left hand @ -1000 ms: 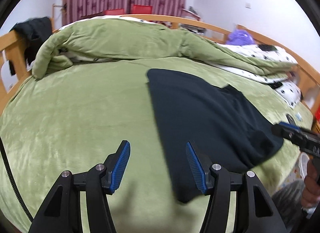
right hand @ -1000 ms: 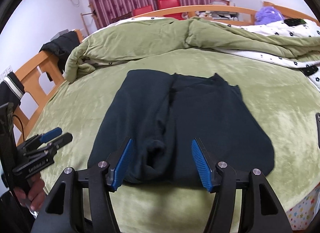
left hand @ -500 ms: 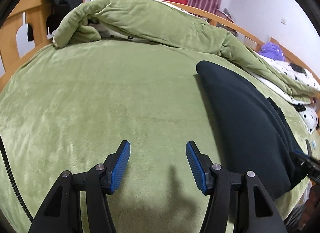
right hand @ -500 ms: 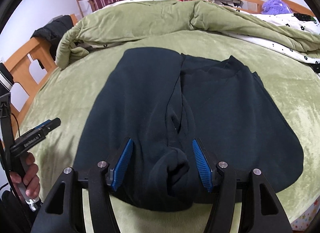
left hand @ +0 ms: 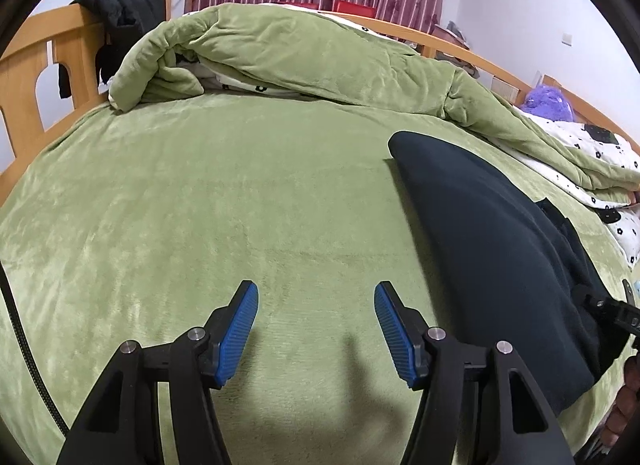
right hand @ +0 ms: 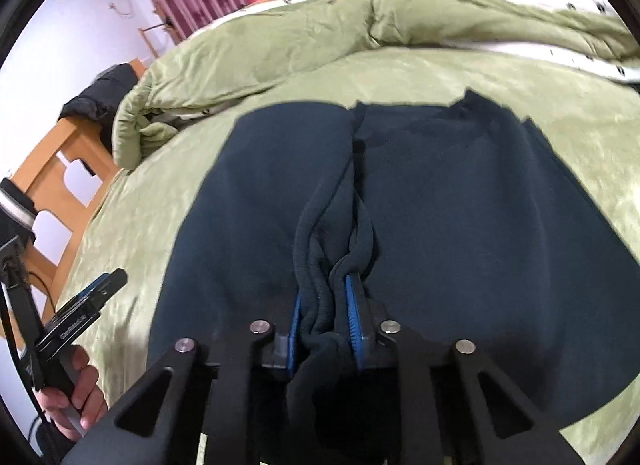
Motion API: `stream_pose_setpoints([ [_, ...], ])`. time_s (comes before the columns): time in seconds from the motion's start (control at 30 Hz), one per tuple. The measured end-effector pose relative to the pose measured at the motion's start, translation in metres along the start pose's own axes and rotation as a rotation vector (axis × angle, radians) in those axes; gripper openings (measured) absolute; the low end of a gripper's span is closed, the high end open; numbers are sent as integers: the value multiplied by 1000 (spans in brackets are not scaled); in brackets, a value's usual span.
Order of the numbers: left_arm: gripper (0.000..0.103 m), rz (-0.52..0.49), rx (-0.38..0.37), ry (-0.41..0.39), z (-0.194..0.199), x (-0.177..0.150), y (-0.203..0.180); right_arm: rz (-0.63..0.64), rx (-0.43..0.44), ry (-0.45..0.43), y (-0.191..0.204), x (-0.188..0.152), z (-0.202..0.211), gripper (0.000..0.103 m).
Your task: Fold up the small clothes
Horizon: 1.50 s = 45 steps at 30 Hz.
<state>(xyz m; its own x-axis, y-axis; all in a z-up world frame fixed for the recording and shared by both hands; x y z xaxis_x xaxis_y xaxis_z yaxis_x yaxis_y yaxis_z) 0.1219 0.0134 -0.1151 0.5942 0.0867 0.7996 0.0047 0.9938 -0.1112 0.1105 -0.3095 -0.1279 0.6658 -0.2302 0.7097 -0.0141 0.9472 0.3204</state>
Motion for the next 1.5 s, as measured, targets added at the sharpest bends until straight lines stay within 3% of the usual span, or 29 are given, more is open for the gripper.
stream_pose_setpoints([
  [0.23,58,-18,4,11,-3,-3,-11,60,-9,-148,-4,22,48,12],
  [0.33,58,-27,4,13,-4,-5,-12,82,-99,-106,-19,20,54,12],
  [0.43,58,-22,-3,24,-6,-7,-12,77,-115,-13,-34,2,42,13],
  [0.53,58,-32,-2,25,-7,-7,-14,59,-133,14,-40,-9,36,21],
  [0.6,58,-34,-6,25,-6,-8,-15,25,-133,-8,-44,-8,41,40],
  [0.67,58,-32,-12,27,-6,-8,-15,-25,-99,-13,-50,-3,40,50],
  [0.8,58,-25,-20,26,-7,-7,-15,-100,-32,15,-55,6,31,53],
  [1.07,59,-5,-38,39,-11,-5,-15,-131,30,72,-41,22,-11,56],
  [1.13,59,-13,-32,43,-15,-5,-16,-107,33,83,-34,26,-22,43],
  [1.17,59,-17,-29,47,-16,-6,-17,-89,42,82,-30,29,-25,15],
  [1.27,59,-27,-18,55,-19,-9,-19,42,48,-7,-12,41,-7,13],
  [1.4,59,-40,1,59,-22,-11,-20,77,84,-144,-13,63,41,12],
  [1.5,59,-39,1,65,-24,-11,-22,113,-26,-195,-33,72,71,12],
])
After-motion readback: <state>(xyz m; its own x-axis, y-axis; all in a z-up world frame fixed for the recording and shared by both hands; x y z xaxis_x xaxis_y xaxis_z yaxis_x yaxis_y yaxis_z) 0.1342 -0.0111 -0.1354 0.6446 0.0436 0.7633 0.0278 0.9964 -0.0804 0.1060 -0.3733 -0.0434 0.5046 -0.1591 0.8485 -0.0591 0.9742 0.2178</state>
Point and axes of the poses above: each gripper's, at about its wrist camera, not at the fingertips, and z roughly against the way its jaws point, y to its left, x to its top, the point moved 1 cm from there along -z, roughly the way its jaws point, and after that the axes turned 8 degrees about -y, right-handed, at the moved point
